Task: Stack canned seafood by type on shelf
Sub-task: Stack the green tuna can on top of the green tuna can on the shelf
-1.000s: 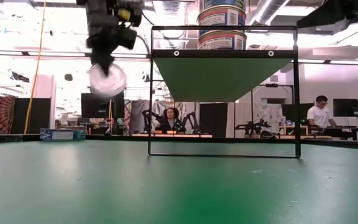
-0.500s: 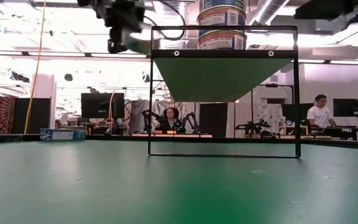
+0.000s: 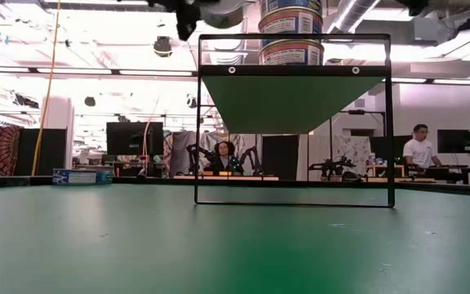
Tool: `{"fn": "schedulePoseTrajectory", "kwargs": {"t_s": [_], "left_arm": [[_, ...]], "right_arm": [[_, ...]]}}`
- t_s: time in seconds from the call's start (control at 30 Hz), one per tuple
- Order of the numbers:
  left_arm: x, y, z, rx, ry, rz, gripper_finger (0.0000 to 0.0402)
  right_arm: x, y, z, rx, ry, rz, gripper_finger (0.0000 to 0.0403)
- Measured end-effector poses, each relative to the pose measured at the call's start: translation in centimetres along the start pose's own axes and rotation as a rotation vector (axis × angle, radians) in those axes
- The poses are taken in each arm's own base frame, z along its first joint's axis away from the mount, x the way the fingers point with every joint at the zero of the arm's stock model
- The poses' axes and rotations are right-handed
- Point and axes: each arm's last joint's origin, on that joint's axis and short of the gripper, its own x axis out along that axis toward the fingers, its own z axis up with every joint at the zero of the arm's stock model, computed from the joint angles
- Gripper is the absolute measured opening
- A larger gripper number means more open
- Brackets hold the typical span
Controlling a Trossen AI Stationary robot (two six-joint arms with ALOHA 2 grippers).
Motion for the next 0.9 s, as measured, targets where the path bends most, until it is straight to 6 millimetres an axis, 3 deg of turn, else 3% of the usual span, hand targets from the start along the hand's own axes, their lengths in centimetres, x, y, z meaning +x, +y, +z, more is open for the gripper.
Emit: {"fn": "schedulePoseTrajectory", "kwargs": {"t_s": [0.2,0.33,0.47,0.77,0.9], "left_arm": [[1.1,-1.3,1.3,0.115,-0.141,0.123,0.0135],[1.2,-2.3,2.8,0.202,-0.304,0.11,0.0135],[1.2,-2.4,3.4,0.273,-0.363,0.106,0.0135],[1.6,-3.1,3.3,0.353,-0.365,0.094,0.0135],[1.7,-3.5,3.3,0.394,-0.364,0.071,0.0135]], "right_arm": [[2.7,0.1,0.0,0.009,0.021,-0.071,0.0179],[4.7,-0.6,2.3,0.008,0.003,-0.113,0.018],[7.6,-0.9,4.3,-0.031,-0.013,-0.014,0.019],[15.3,-2.4,6.4,-0.08,0.081,0.099,0.0264],[17.7,-2.6,6.6,-0.081,0.126,0.145,0.0292]]}}
